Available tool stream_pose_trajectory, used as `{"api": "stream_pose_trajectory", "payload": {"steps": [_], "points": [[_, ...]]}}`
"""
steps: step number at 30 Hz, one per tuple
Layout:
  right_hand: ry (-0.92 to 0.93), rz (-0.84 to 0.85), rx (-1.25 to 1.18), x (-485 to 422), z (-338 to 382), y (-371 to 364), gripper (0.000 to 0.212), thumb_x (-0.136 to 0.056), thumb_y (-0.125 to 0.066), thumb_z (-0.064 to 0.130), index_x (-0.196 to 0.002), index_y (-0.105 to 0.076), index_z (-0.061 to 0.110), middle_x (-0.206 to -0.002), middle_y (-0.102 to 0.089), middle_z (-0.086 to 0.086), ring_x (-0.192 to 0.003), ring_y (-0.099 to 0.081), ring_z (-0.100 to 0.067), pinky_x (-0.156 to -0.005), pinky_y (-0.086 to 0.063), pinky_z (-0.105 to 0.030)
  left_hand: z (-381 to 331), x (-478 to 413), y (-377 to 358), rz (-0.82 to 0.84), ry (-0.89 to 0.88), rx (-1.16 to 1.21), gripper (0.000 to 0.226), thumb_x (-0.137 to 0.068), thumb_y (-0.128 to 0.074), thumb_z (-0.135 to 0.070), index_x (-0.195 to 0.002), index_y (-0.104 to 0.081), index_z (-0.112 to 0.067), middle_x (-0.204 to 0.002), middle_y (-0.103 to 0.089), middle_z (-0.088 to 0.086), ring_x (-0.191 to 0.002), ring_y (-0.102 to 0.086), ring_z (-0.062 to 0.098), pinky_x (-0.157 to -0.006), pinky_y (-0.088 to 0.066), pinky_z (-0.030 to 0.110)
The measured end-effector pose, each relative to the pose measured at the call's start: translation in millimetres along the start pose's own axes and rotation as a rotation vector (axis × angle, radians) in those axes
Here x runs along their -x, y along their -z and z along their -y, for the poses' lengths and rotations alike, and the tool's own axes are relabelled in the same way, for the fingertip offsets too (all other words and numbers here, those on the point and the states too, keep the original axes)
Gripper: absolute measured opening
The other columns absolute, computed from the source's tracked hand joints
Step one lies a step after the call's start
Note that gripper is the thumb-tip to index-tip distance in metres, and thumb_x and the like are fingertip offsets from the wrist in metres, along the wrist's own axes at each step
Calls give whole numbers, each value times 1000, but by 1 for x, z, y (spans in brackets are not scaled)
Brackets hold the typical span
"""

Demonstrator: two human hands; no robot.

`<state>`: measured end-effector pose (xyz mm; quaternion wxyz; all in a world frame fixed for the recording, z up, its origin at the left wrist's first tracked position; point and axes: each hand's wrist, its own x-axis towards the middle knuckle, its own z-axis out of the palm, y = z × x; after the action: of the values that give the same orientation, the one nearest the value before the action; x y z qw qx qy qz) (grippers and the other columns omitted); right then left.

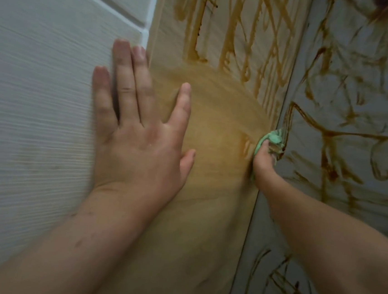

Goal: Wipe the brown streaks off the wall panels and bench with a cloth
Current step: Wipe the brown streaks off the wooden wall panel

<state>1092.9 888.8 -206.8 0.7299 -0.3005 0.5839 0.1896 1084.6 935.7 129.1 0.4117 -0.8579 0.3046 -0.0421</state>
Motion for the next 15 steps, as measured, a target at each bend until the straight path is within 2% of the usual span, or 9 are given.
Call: {"api": "stream_pose_trajectory", "payload": {"steps": [3,7,10,11,12,14,15], "points": [[2,22,28,45,0,-4,78,-108,-27,60,-166,-9,12,-174,-6,-5,-159,-12,-27,-126,-8,-42,-1,-1,-1,10,16,-5,97,-83,-59,-72,-162,-26,-28,-162,12,40,-152,12,55,-122,4,66],[253,174,156,128,-4,-7,74,-108,-27,58,-166,-5,17,-174,1,-2,-160,-6,-26,-129,-5,-44,-1,-2,1,50,29,-39,96,-84,-54,-75,-163,-23,-29,-161,16,40,-151,15,55,-122,6,65],[401,343,216,182,-2,11,69,-110,-31,51,-166,-11,17,-174,2,1,-159,-4,-20,-125,-3,-32,-3,-3,9,69,49,-54,97,-83,-53,-75,-163,-22,-29,-160,17,40,-151,16,54,-121,9,64],[413,403,227,193,0,25,67,-110,-33,51,-166,-16,18,-173,-6,2,-159,-9,-18,-125,-6,-32,-3,-1,14,81,63,-56,97,-84,-53,-76,-163,-22,-30,-160,18,40,-151,16,54,-121,10,63],[419,456,243,202,5,40,64,-109,-35,51,-164,-26,20,-169,-23,2,-156,-20,-18,-126,-13,-33,-4,-1,17,93,69,-60,97,-84,-52,-76,-163,-21,-30,-160,19,39,-151,17,54,-120,12,63],[379,535,276,214,16,74,54,-106,-40,53,-150,-52,24,-141,-59,6,-136,-51,-16,-116,-35,-36,-6,1,22,138,89,-75,97,-84,-52,-76,-163,-19,-32,-160,20,38,-151,19,53,-120,12,62],[329,552,286,218,23,90,50,-102,-44,57,-138,-62,27,-128,-68,7,-125,-59,-15,-112,-41,-38,-6,-1,25,166,100,-81,96,-84,-52,-75,-163,-18,-33,-161,21,37,-151,20,52,-122,11,62]]}}
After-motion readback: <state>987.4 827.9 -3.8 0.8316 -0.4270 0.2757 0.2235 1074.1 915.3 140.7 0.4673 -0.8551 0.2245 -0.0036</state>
